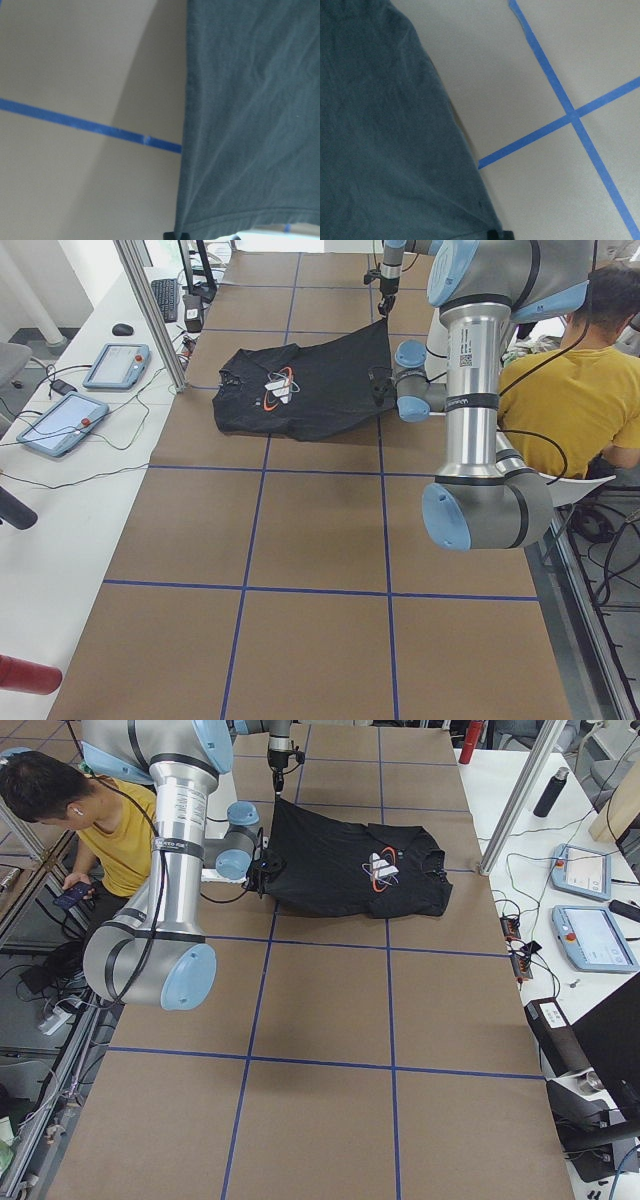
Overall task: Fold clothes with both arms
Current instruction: 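Lift the hem with both grippers and carry it toward the collar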
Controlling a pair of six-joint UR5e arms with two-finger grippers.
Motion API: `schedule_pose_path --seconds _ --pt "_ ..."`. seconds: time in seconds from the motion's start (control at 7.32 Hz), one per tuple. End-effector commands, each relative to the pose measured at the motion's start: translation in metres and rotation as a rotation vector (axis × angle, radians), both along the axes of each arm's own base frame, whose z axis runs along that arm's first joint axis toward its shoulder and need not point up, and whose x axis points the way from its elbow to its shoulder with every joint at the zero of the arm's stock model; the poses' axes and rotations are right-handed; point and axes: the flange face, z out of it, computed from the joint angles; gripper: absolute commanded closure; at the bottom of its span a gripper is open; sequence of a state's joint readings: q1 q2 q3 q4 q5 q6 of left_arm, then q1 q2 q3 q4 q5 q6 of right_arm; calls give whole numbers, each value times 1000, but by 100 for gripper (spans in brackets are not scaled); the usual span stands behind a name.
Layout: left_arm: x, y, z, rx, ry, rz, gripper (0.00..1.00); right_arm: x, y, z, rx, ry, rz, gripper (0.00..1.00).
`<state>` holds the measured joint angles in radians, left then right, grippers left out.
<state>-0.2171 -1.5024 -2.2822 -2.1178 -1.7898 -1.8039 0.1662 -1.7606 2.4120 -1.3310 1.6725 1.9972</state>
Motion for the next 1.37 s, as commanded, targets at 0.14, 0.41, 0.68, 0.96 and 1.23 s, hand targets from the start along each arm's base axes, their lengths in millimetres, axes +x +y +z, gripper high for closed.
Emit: schedule_pose_path --seconds 0.14,0.41,0.68,0.96,1.23 --pt "-30 -100 -13 105 22 -163 100 3 -110 -42 -71 -10 118 100" --pt "-29 -157 18 149 -54 -181 100 -5 -197 -57 -62 52 110 100" --pt "-23 -234 37 173 -114 -253 100 11 -285 -36 -66 82 110 100" --pt "-7 -285 42 154 -142 -298 100 34 -357 -38 -67 80 121 100" --pt "-10 -321 29 157 -142 -341 100 23 -406 -31 -58 112 106 100"
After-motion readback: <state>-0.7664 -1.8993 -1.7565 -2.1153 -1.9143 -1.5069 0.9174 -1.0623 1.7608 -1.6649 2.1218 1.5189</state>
